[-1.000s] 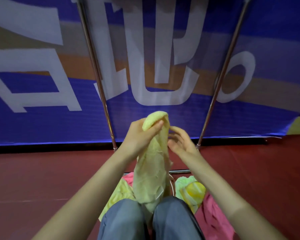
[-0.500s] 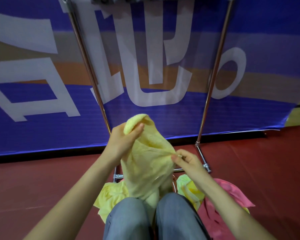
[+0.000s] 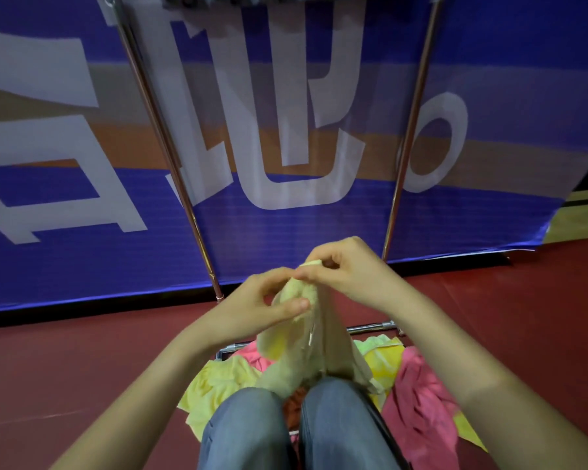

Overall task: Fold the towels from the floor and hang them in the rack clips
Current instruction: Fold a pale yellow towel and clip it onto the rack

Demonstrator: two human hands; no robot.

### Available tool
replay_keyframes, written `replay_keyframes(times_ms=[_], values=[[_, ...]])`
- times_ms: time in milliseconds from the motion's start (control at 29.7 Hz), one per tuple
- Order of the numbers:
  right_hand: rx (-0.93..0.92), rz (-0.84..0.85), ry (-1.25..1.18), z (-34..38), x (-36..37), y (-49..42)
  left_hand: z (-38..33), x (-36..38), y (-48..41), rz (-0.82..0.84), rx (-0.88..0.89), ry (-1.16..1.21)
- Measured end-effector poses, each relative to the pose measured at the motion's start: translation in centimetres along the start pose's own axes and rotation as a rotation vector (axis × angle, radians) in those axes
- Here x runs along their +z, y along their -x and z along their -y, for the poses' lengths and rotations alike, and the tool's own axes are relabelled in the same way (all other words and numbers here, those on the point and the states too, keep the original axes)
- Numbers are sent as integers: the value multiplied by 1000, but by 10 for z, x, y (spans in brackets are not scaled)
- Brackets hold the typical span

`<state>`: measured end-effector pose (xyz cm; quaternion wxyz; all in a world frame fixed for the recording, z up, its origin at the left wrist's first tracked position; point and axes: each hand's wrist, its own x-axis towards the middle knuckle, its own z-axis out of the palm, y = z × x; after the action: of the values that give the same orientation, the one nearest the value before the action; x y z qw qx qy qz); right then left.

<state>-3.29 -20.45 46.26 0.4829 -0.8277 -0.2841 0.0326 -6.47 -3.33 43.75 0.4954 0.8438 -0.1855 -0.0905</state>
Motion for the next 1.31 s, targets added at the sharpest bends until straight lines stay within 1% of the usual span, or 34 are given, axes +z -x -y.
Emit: replay_keyframes(times_ms=[135,202,337,404,505,573,674,842,909,977,1078,1145,1246,1313], values=[[-9,3,112,9,-8,-11,-9,3,-11,-68,-31,28],[1,-39,109,8,-8,-14,-14,3,-15,-98,-26,27],[58,-62,-215,-8,0,-3,-17,1,-16,-160,-16,24],[58,-96,-328,-22,8,4,-16,-1,-15,-180,-32,16],[47,-192,-359,-33,17,8,-14,-2,-14,-165,-63,22],[31,-217,-352,-32,19,6,-13,-4,-12,-149,-58,53],[27,-177,-347,-32,20,3,-13,-6,-10,-145,-41,108],[49,-106,-325,-27,16,2,-19,-9,-10,-186,12,52],[67,-88,-362,-26,17,3,-23,-9,-10,-207,25,61],[102,-49,-450,-26,20,4,-25,-11,-11,-225,39,67],[154,56,-477,-35,27,4,-27,-14,-17,-245,67,44],[176,104,-453,-46,32,5,-29,-20,-21,-308,77,51],[252,111,-431,-70,37,10,-36,-39,-28,-490,88,133],[312,109,-413,-86,37,17,-40,-54,-31,-544,101,141]])
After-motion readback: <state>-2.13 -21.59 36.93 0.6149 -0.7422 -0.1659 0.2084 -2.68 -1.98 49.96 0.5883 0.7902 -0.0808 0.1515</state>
